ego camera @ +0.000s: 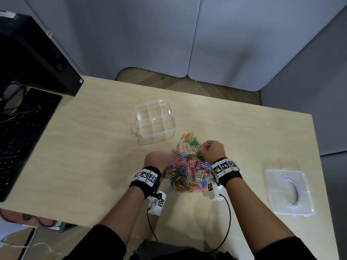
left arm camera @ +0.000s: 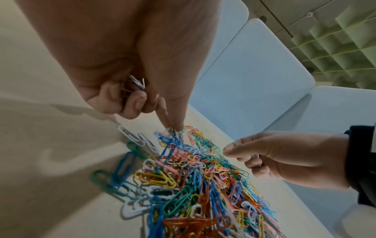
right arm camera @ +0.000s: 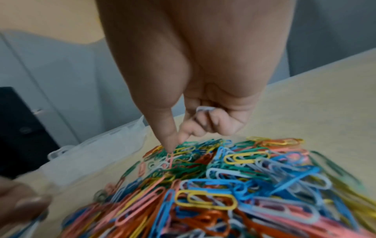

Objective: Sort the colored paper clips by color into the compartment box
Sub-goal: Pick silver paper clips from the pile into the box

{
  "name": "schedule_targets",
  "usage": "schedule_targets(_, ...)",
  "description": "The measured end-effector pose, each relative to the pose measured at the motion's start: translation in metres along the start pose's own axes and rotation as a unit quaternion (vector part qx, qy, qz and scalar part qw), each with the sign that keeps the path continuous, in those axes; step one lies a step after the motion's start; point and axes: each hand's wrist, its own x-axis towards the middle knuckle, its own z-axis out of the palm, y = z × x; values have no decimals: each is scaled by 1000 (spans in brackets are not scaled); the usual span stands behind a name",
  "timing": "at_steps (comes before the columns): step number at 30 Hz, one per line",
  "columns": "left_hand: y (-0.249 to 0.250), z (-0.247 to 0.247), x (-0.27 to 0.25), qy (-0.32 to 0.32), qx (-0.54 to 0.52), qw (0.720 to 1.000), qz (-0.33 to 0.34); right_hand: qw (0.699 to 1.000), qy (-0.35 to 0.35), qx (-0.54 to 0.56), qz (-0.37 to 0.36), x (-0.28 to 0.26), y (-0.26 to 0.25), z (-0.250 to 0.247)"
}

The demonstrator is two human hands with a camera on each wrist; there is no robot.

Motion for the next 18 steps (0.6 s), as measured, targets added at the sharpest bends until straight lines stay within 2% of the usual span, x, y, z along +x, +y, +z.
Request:
schedule_targets(4, -2, 0, -2, 21, -20, 1000, -6, 997, -4, -71, -43, -4, -21, 10)
schedule_targets(7, 1, 2, -4, 10, -32, 999, -4, 991, 4, -133, 5, -3, -36, 18)
schedule_targets(9, 3, 4, -4, 4, -28, 1000, 6, 991, 3, -128, 35, -1, -38, 22)
schedule_targets(12, 5, 6, -1, -11, -24, 1000, 8, 996, -4, -74, 41, 0, -33, 25)
schedule_targets(16, 14, 13, 5, 1, -4, 1000, 29, 998, 4, 57, 25, -2, -16, 15)
schedule_targets(18, 23, 18, 9, 1, 28, 998, 49, 991, -15, 128, 19, -6, -7, 9)
